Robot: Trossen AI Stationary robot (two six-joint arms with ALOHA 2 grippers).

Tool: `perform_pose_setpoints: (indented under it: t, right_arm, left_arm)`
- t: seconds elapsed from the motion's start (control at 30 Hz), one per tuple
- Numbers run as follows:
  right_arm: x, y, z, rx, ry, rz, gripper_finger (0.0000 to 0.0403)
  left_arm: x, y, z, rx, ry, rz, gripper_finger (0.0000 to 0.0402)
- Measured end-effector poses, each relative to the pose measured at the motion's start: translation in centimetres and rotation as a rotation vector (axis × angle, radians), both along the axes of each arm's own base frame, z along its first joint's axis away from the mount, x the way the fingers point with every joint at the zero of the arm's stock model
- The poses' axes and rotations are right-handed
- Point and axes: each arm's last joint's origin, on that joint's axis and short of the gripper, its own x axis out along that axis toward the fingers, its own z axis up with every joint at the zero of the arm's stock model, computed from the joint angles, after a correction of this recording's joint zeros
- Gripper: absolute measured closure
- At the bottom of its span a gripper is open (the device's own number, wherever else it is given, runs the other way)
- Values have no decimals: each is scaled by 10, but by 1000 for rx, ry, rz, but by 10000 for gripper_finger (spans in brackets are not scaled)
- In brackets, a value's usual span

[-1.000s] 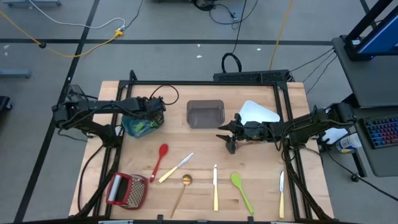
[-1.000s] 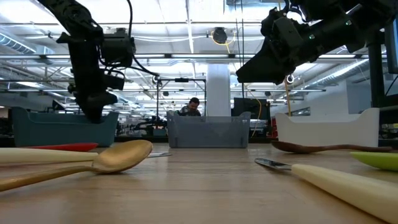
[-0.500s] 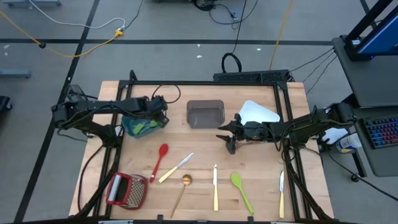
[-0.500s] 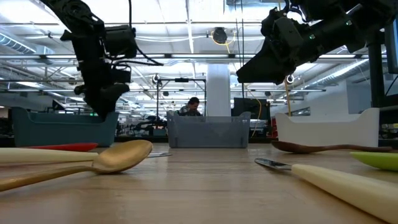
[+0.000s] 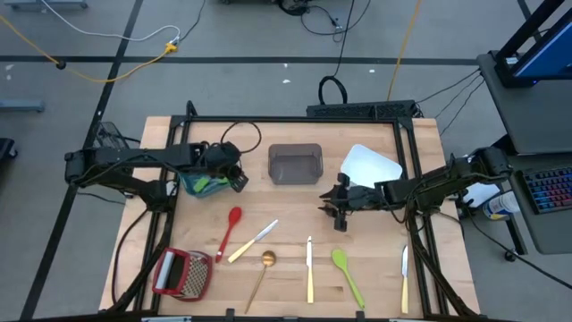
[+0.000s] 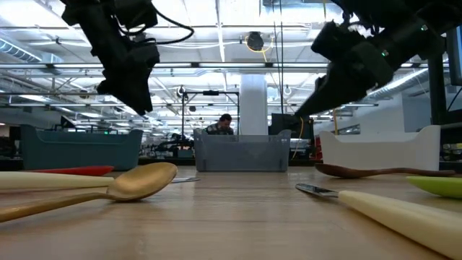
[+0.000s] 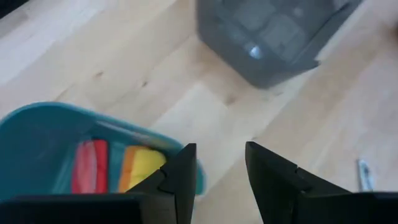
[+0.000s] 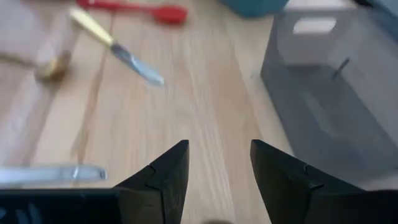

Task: Pick & Place Kitchen Items
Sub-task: Put the wooden serving spoon into the white bin

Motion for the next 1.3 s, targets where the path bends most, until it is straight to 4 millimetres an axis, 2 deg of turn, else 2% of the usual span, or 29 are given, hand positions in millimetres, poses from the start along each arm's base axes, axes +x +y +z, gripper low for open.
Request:
perform_pose_setpoints:
  t: [0.3, 0.57, 1.3]
  right_arm:
    - [-16, -4, -19, -9, 247, -29, 238]
    - [-34, -8, -33, 118, 498, -38, 238]
    - [-43, -10, -37, 82, 588, -72, 238]
  left_arm:
    - [9, -29, 4, 13, -55, -141, 259]
    - [13, -33, 7, 36, -99, -181, 259]
    - [13, -31, 7, 78, -100, -148, 259]
